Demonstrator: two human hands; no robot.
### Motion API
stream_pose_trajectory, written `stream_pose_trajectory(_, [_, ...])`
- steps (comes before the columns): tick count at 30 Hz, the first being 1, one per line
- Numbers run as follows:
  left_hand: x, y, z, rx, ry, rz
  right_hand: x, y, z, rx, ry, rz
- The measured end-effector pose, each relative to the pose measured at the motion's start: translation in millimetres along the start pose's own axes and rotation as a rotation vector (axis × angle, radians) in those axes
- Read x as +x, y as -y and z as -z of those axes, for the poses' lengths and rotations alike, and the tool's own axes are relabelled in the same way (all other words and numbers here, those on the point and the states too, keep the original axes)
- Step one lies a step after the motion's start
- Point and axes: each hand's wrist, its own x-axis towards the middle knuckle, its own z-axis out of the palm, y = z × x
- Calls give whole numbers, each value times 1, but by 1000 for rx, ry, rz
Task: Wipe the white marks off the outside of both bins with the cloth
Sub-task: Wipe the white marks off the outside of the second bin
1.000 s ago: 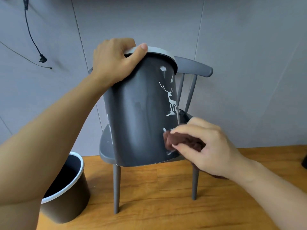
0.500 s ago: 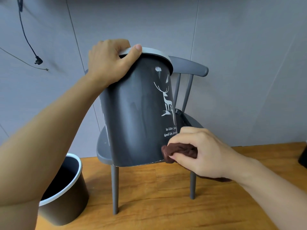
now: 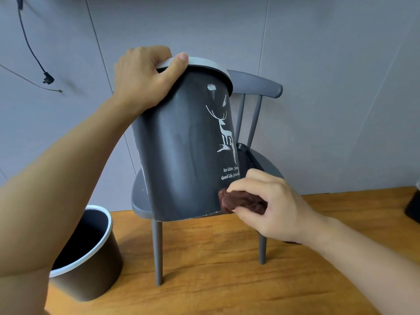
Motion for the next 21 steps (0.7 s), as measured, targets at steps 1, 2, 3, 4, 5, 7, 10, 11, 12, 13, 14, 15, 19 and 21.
stream_pose_trajectory(1, [0, -1, 0, 6, 0, 5, -2, -1, 2, 0, 1, -8])
stream_pose_trajectory(2, [0, -2, 0, 14, -1, 10, -3, -2, 4, 14, -10, -21])
stream_pose_trajectory(3, [0, -2, 0, 21, -1, 13, -2, -2, 6, 37, -33, -34])
stream_pose_trajectory(4, [0, -2, 0, 28, -3, 14, 0, -1, 7, 63, -65, -43])
stream_pose_trajectory(5, [0, -2, 0, 35, -6, 13, 3, 2, 6, 87, -101, -46])
stream_pose_trajectory(7, [0, -1, 1, 46, -16, 6, 8, 9, 2, 101, -163, -38])
stream_pose_trajectory(10, [-1, -2, 3, 53, -16, -2, 11, 20, -7, 56, -135, -21])
stream_pose_trajectory(11, [-2, -3, 4, 45, -15, -5, 10, 23, -9, 36, -94, 6])
stream_pose_trajectory(12, [-2, -5, 5, 34, -12, -10, 7, 26, -9, 1, -46, 42])
stream_pose_trajectory(13, [-3, -6, 5, 26, -7, -18, 5, 29, -8, -43, 5, 73])
stream_pose_trajectory(14, [-3, -8, 6, 23, -3, -26, 3, 31, -7, -74, 45, 90])
stream_pose_trajectory(15, [-4, -9, 6, 25, 0, -32, 3, 32, -4, -81, 59, 93])
stream_pose_trajectory(19, [-4, -12, 5, 51, -11, -31, 11, 37, -3, -34, -92, 41])
stream_pose_trajectory(21, [-4, -12, 5, 44, -11, -38, 16, 42, -8, -79, -119, 26])
